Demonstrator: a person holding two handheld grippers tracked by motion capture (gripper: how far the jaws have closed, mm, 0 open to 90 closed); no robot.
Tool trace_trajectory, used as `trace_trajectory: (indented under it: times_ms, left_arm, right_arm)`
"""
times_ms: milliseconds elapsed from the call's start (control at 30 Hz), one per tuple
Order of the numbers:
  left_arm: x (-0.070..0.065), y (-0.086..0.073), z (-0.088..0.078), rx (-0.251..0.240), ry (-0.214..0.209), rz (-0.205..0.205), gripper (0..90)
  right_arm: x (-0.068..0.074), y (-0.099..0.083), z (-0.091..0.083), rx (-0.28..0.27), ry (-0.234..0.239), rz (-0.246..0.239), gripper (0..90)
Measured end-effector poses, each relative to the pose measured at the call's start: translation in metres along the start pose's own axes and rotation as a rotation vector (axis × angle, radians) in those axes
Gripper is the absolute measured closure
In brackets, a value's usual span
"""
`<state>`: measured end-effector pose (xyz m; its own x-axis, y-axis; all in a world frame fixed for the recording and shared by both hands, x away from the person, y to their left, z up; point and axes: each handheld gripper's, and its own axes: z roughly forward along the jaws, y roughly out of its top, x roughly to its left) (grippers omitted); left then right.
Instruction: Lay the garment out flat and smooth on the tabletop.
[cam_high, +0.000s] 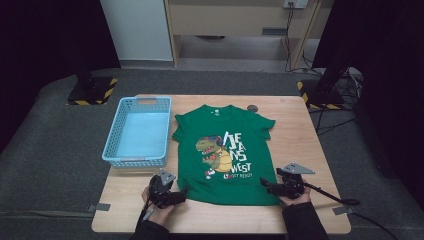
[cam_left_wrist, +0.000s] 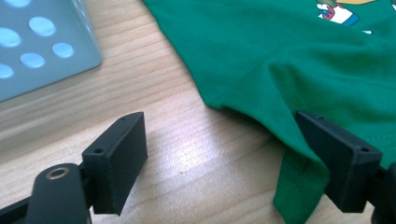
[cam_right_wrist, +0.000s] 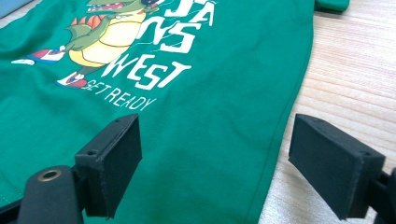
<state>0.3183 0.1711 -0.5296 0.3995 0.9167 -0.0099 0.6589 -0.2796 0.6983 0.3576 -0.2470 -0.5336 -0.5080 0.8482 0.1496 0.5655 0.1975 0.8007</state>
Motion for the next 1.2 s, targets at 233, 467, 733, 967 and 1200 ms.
trace_trajectory:
  times_ms: [233,467,733,967,1200]
  left_arm:
    - [-0.001,-0.012,-0.012,0.006,-0.010,0.008,16.4]
    - [-0.005,-0.021,-0.021,0.009,-0.010,0.011,15.7]
    - [-0.005,-0.016,-0.021,0.011,-0.034,0.032,14.6]
    - [-0.012,0.005,-0.010,-0.052,-0.082,0.087,15.3]
    - [-0.018,0.019,0.011,-0.021,-0.091,0.120,17.6]
  right_arm:
    - [0.000,0.000,-0.001,-0.003,-0.004,-0.008,16.2]
    - [0.001,-0.001,-0.002,-0.008,-0.005,-0.010,16.0]
    - [0.001,0.000,-0.006,-0.035,-0.001,-0.011,15.7]
    - [0.020,0.010,-0.005,-0.006,-0.021,-0.126,12.6]
    - [0.032,0.015,0.011,0.059,-0.012,-0.169,10.3]
